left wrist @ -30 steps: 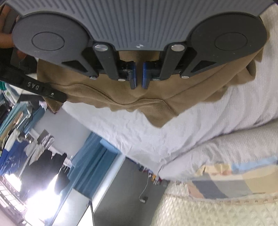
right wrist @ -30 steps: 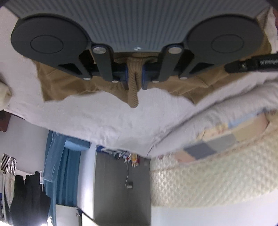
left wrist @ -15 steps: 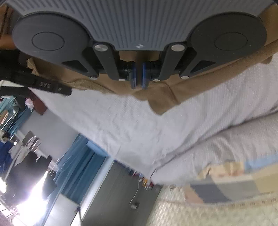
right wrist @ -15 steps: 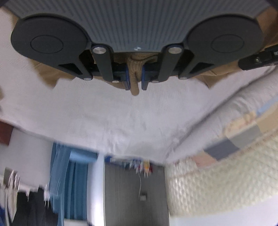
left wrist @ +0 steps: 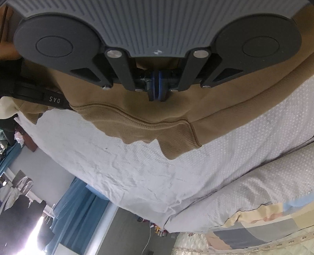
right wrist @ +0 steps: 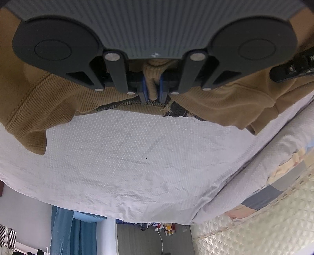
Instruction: Fold large clothes
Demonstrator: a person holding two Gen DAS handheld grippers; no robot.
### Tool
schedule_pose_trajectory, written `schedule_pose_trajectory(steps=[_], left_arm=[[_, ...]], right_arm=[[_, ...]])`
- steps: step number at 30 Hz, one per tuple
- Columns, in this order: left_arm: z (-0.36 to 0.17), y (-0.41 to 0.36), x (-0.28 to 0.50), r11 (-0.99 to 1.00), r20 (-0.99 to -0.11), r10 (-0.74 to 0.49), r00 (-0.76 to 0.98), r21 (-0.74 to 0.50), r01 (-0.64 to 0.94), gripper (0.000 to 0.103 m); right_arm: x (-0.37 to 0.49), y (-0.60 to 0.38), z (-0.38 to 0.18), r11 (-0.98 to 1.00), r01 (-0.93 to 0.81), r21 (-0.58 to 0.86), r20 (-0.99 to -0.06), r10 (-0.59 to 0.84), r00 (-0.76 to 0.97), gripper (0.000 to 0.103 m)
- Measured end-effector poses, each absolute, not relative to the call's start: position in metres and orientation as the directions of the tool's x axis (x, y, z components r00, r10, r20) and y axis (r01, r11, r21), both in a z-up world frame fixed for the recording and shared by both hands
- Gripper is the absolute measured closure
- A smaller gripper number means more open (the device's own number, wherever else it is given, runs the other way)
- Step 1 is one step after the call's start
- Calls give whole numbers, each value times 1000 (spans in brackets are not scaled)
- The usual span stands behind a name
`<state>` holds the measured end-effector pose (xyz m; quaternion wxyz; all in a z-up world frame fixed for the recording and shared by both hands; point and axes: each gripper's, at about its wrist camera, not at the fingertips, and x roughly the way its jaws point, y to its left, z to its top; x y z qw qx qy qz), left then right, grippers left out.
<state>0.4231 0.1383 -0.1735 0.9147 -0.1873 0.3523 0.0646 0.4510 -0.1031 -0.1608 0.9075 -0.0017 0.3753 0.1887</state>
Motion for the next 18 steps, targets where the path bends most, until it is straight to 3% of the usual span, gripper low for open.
schedule_pose_trajectory(steps=[3,7,11,18], left_arm=[[-164,137,409,924,-650,-32,760,-308,-225,95],[-147,137,383,926,-629,-44,776,-317,-205,62],[-126,130,343,935,-589,-30,807,-302,-186,57],[-97,111,278,942,-526,-39,849,-303,-145,57]], right_arm=[[447,-112,-152,927,-331,179,-662,362,656,86],[430,-122,-136,920,-340,197,-640,383,665,79],[407,-135,-117,918,-341,202,-607,390,693,66],[349,-162,-81,910,-363,203,-538,413,735,66]])
